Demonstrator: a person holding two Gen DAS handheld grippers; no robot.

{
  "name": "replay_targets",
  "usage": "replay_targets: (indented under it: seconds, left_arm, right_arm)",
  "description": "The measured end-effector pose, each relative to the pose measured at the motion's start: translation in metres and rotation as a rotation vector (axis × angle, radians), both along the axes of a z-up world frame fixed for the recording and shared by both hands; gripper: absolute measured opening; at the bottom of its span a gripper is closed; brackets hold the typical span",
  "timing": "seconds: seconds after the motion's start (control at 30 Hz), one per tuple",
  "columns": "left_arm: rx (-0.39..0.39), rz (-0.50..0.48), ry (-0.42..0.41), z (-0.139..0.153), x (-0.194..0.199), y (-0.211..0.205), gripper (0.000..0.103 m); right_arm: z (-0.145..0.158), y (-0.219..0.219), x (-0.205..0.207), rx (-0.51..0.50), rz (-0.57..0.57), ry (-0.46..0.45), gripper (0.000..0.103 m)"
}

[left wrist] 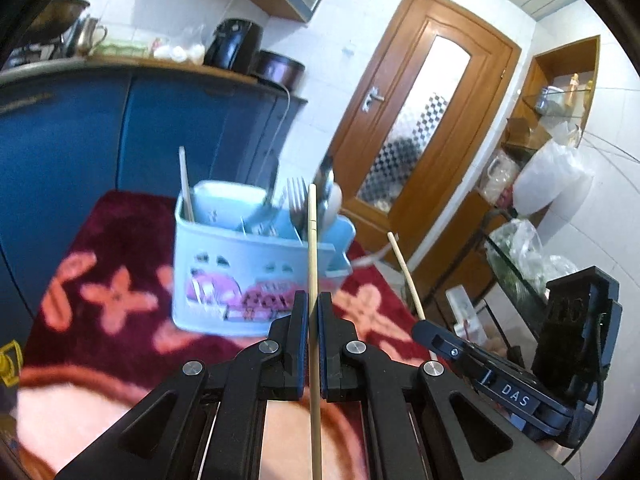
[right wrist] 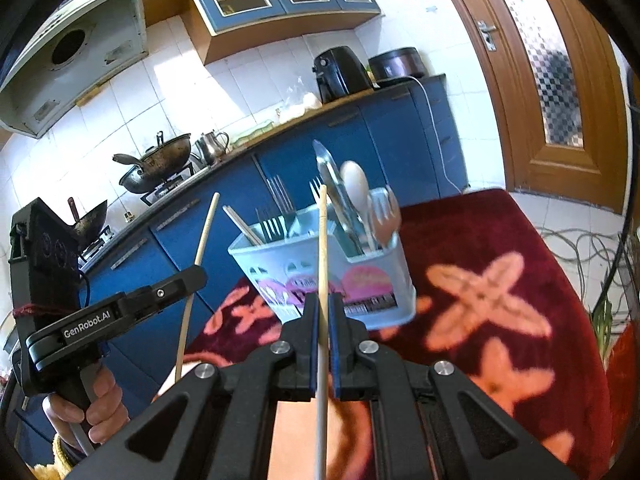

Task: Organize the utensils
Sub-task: 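Lower a chopstick into the box with the left tool while the right tool carries its chopstick over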

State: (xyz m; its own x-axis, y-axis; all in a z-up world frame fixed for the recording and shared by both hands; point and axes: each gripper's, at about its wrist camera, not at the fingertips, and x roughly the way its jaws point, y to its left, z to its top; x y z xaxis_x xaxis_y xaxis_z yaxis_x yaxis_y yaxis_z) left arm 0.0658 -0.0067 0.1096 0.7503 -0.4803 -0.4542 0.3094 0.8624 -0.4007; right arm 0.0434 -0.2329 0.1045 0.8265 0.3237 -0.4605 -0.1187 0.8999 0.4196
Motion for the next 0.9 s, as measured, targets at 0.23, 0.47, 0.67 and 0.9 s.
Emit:
replay_targets:
  seconds: [0.23, 0.47, 0.67, 0.9]
  left_arm:
    - [0.018, 0.065, -0.089, 0.024, 0.017, 0.014, 0.004]
    - [0.011, 0.110, -0.158, 0.043, 0.042, 0.024, 0.004]
    - [0.036, 0.169, -0.246, 0.053, 0.065, 0.023, 0.004]
    - [0.050, 0.238, -0.312, 0.055, 0.094, 0.024, 0.004]
  right_arm:
    - [0.017, 0.009, 0.023, 0.003, 0.009, -0.056, 0.007]
    - [0.032, 0.011, 0.045, 0.003, 0.005, -0.122, 0.006]
    - [0.035, 0.003, 0.067, 0.014, -0.024, -0.162, 0.007]
    - [0.029, -0.007, 0.095, 0.011, -0.062, -0.181, 0.007]
